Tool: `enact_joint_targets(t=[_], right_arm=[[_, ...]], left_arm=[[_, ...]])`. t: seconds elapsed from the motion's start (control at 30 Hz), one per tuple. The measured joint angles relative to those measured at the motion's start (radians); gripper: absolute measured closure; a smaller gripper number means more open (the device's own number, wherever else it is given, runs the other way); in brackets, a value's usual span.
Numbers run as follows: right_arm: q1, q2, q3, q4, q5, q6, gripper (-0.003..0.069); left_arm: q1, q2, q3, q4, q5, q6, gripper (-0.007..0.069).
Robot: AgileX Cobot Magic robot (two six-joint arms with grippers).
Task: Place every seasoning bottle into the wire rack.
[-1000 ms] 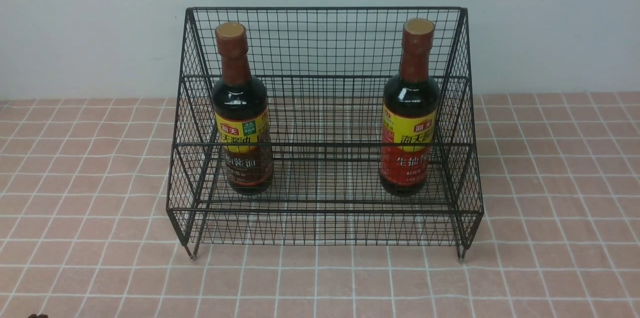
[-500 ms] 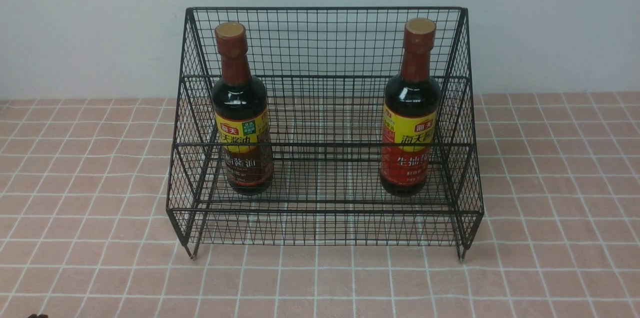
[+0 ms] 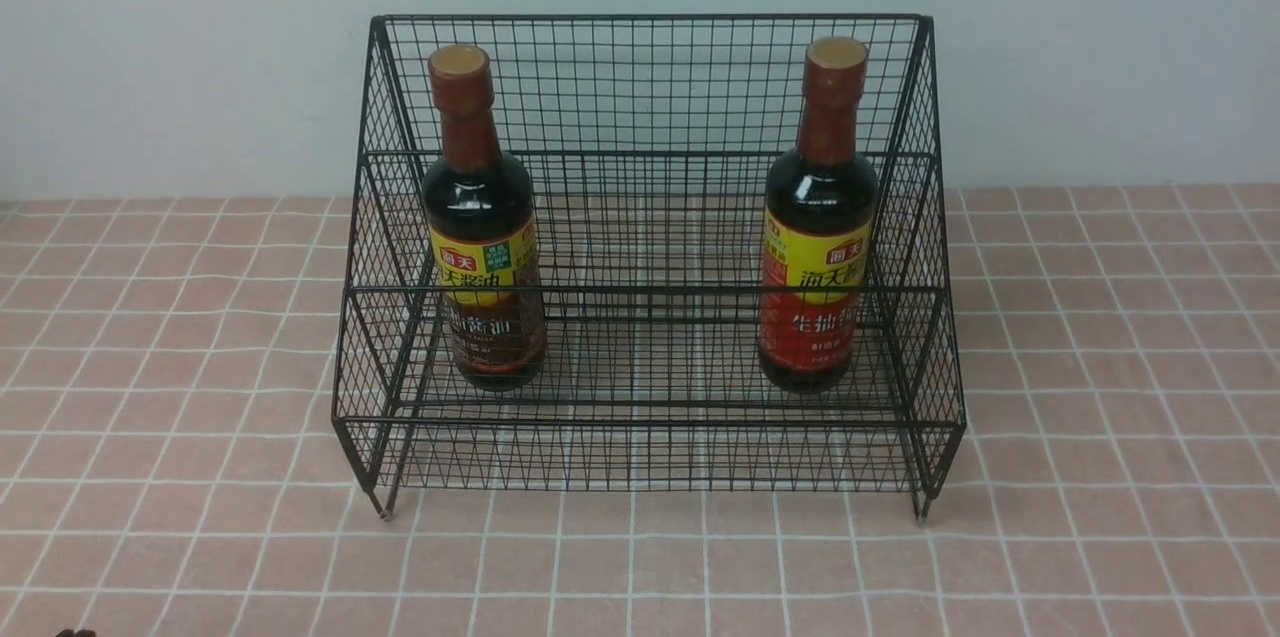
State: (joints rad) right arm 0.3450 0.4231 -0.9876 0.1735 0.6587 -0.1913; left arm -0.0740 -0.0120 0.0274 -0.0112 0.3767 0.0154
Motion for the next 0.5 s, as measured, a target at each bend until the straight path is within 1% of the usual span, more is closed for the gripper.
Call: enact_joint_targets(t=[0.1, 0.13, 0.17, 0.2, 0.23, 0.3, 0.37, 0.5], right_arm=[[-0.109, 0.000, 0.087, -0.005, -0.017, -0.003, 0.0673], [-0.132, 0.000, 0.107, -0.005, -0.025, -0.003, 0.0673], [-0.183, 0.000, 0.162, -0.007, -0.044, -0.003, 0.0673], [-0.189, 0.000, 0.170, -0.007, -0.046, -0.003, 0.0673], [-0.241, -0.005, 0.241, -0.008, -0.065, -0.003, 0.0673], [-0.287, -0.020, 0.343, -0.008, -0.093, -0.003, 0.0673], [-0.307, -0.045, 0.441, -0.011, -0.132, -0.003, 0.0673], [-0.315, -0.127, 0.651, -0.036, -0.233, -0.004, 0.0673]], left_arm=[[0.000, 0.000, 0.000, 0.000, 0.000, 0.000, 0.0631], [0.000, 0.000, 0.000, 0.000, 0.000, 0.000, 0.0631], [0.000, 0.000, 0.000, 0.000, 0.000, 0.000, 0.0631], [0.000, 0.000, 0.000, 0.000, 0.000, 0.000, 0.0631], [0.000, 0.000, 0.000, 0.000, 0.000, 0.000, 0.0631], [0.000, 0.000, 0.000, 0.000, 0.000, 0.000, 0.0631], [0.000, 0.000, 0.000, 0.000, 0.000, 0.000, 0.0631], [0.000, 0.000, 0.000, 0.000, 0.000, 0.000, 0.0631]])
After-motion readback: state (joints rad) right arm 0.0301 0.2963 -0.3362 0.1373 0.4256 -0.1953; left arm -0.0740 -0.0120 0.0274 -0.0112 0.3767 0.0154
